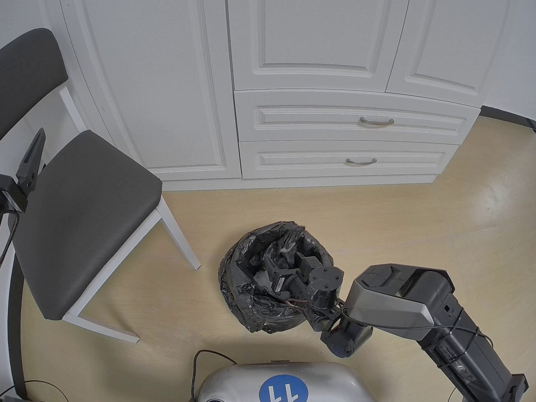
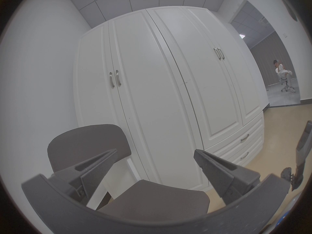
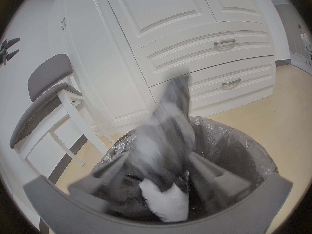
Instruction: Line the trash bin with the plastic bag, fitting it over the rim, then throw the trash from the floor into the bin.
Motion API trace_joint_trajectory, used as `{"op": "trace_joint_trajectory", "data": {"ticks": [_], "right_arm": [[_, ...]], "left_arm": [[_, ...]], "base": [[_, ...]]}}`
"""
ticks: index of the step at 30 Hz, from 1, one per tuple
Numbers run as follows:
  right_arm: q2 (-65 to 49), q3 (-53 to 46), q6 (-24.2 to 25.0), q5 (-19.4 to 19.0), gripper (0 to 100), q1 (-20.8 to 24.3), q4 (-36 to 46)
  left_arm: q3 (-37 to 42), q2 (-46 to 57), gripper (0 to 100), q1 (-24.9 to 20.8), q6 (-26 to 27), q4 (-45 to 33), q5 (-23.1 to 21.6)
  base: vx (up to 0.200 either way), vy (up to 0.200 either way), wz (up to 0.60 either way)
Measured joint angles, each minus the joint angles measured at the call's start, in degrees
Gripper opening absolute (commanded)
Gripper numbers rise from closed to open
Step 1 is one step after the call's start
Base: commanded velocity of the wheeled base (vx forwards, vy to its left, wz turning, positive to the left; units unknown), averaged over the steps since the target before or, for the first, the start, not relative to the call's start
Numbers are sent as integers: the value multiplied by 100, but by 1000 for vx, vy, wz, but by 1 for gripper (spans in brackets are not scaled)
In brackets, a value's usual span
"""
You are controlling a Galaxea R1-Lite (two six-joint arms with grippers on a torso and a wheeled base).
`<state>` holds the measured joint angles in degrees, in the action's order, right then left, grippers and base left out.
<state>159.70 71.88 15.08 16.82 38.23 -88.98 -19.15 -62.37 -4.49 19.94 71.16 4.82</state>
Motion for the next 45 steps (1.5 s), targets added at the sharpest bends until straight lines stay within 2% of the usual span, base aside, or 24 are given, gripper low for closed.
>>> {"op": "trace_joint_trajectory", "data": {"ticks": [13, 20, 24, 29, 38, 41, 45], "right_arm": [[-85, -49, -4, 20, 100, -2, 0], [-499, -514, -171, 9, 100, -17, 5], [-1022, -1091, -553, -33, 100, -66, 2], [-1826, -1953, -1457, -73, 100, -257, 0], [-3150, -3131, -2454, -90, 100, -645, 0], [-3701, -3611, -2812, -112, 100, -850, -2], [-4404, -4158, -3038, -196, 100, -1418, 5]], "left_arm": [[0, 10, 100, 0, 0, 0, -6], [9, 11, 100, -9, 2, 1, -9], [17, 2, 100, -24, 2, 1, -9], [63, -48, 100, -39, 35, 0, -9], [166, -276, 100, -46, 63, 12, 11], [215, -351, 100, -44, 63, 17, 24], [306, -413, 100, -20, 39, 28, 62]], "base": [[0, 0, 0], [0, 0, 0], [0, 0, 0], [0, 0, 0], [0, 0, 0], [0, 0, 0], [0, 0, 0]]}}
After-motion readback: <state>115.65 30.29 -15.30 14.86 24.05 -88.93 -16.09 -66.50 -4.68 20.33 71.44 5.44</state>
